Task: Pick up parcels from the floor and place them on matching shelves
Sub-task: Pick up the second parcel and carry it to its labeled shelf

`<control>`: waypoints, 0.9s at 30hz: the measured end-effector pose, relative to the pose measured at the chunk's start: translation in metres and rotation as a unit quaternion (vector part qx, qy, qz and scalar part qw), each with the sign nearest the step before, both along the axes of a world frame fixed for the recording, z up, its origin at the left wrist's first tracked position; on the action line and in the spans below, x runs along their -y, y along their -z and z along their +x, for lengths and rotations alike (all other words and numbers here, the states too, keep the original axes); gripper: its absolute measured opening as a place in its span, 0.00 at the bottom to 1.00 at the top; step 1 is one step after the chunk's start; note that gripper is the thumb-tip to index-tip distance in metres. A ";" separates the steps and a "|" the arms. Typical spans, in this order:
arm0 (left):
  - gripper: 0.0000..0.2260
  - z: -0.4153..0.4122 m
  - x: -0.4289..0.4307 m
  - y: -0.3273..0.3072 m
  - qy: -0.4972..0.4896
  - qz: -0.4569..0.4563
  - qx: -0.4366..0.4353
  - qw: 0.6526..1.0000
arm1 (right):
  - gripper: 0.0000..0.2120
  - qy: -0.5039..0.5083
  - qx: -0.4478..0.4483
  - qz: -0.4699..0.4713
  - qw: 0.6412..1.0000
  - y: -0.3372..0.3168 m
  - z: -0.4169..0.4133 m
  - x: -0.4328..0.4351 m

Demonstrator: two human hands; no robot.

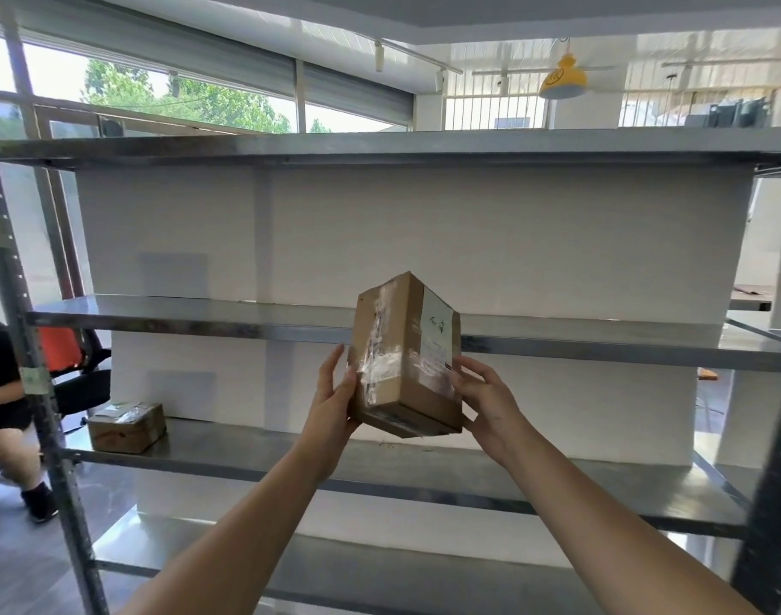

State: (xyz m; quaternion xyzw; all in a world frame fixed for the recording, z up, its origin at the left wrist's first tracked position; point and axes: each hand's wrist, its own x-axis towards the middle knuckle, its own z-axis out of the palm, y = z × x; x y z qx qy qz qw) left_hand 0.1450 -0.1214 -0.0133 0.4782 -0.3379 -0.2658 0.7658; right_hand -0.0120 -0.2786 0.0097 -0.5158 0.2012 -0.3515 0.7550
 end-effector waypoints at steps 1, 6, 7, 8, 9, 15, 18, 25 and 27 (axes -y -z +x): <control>0.19 0.000 0.001 0.000 -0.008 0.001 -0.006 1.000 | 0.17 0.005 0.001 -0.001 1.000 0.000 0.001 0.001; 0.13 -0.002 0.002 0.004 0.004 -0.005 -0.009 1.000 | 0.18 0.011 0.020 0.009 1.000 -0.001 0.002 0.007; 0.13 -0.001 0.002 0.005 0.010 -0.007 -0.015 1.000 | 0.18 0.011 0.022 0.004 1.000 -0.001 0.001 0.009; 0.14 0.000 0.002 0.006 0.018 -0.006 -0.022 1.000 | 0.18 0.004 0.021 -0.004 1.000 -0.001 0.000 0.010; 0.15 0.001 0.003 0.007 0.029 -0.005 -0.029 0.999 | 0.19 -0.005 0.020 -0.008 1.000 -0.001 -0.001 0.011; 0.33 0.003 -0.002 0.005 0.161 0.017 -0.056 0.985 | 0.17 -0.050 0.011 -0.024 0.998 -0.001 -0.013 0.024; 0.36 0.006 -0.006 0.006 0.244 0.024 -0.049 0.968 | 0.18 -0.062 -0.009 -0.022 0.998 0.002 -0.016 0.034; 0.45 0.014 0.002 0.009 0.250 0.061 -0.046 0.965 | 0.23 -0.045 -0.037 -0.028 0.998 0.008 -0.020 0.050; 0.43 0.011 0.006 0.007 0.207 0.043 -0.075 0.975 | 0.29 0.000 -0.027 -0.019 0.999 0.010 -0.019 0.057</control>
